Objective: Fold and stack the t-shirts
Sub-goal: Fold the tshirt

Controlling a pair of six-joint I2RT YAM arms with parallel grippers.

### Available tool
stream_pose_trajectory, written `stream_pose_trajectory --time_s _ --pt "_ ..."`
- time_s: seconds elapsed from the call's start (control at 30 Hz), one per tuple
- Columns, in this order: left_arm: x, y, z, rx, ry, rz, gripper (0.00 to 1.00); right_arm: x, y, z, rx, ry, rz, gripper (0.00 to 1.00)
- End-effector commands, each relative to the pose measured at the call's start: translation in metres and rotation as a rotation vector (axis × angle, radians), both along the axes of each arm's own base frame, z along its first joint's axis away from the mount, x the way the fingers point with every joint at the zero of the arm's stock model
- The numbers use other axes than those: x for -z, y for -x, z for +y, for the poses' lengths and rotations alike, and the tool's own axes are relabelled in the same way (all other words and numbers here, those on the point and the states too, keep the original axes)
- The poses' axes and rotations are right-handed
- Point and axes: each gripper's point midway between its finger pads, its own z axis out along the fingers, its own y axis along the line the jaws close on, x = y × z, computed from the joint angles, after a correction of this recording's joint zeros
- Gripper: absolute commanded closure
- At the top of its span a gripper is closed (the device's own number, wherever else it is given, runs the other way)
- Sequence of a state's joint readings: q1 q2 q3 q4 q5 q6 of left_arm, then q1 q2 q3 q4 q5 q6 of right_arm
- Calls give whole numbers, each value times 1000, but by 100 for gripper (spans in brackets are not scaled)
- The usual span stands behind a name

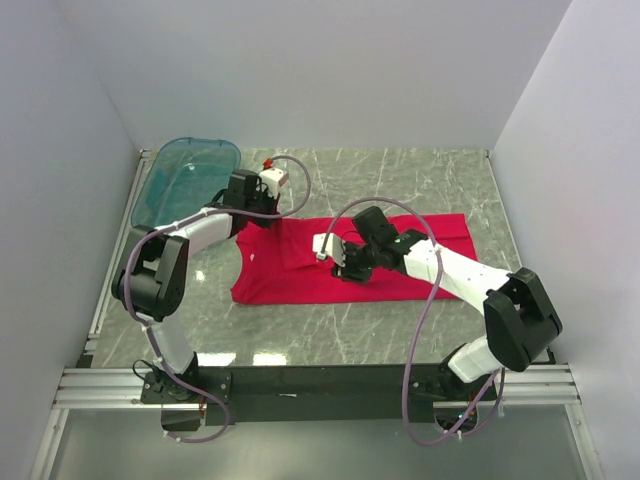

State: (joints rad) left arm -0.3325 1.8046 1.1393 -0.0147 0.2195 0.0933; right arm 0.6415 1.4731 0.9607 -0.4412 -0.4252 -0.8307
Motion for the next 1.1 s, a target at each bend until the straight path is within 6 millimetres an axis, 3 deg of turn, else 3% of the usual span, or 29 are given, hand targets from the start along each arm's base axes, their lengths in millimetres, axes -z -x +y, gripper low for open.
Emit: stream_pose_trajectory --time_s 0.0,0.13,0.2,0.33,0.37,0.4,0.43,0.5,0.53,0.57,0.6,0.63,0.67,0.7,0.73,0.77,0.8,0.83,0.87,1.07 --pt "-17 -18 -4 -4 17 -55 90 -14 -12 15 -8 -19 -52 52" --pt "-24 -24 4 -72 6 -74 69 -18 -15 23 -15 -15 -71 52" --pt "-42 -29 12 -127 0 -120 60 -16 -16 28 -23 -3 -71 52" --pt "-99 -40 32 -253 -3 -240 54 -26 -21 49 -49 -5 -95 52" --pt "-126 -38 38 -291 18 -292 51 -22 -23 53 -54 7 -95 52" --pt "-141 -36 49 -347 11 -326 49 -28 -20 66 -87 4 -119 52" --pt "-162 -23 55 -396 68 -339 47 -23 -20 71 -98 22 -122 52" --pt "-183 -6 61 -415 117 -375 42 -22 -24 82 -108 49 -160 52" --pt "-176 7 63 -409 129 -359 39 -28 -24 94 -126 43 -181 52" --pt "-201 25 67 -414 182 -405 32 -16 -25 100 -125 67 -168 51" --pt "-205 37 70 -417 199 -415 28 -21 -34 107 -107 75 -201 51" --pt "-189 51 75 -422 196 -390 23 -19 -34 113 -106 85 -205 51" --pt "-208 70 82 -433 244 -434 20 -5 -33 118 -112 118 -196 51" --pt "-206 82 85 -435 255 -433 19 -3 -34 122 -108 127 -202 51" --pt "-187 94 88 -447 259 -400 17 5 -39 124 -91 154 -213 51" --pt "-202 112 93 -443 298 -445 13 8 -40 127 -89 161 -221 51" --pt "-198 121 95 -445 310 -446 11 9 -41 130 -88 163 -225 51" --pt "-180 130 98 -455 305 -417 10 16 -44 130 -81 184 -228 51" --pt "-189 142 102 -458 333 -453 7 19 -44 132 -82 191 -226 51" --pt "-182 171 112 -455 334 -466 5 33 -55 134 -55 243 -240 51"
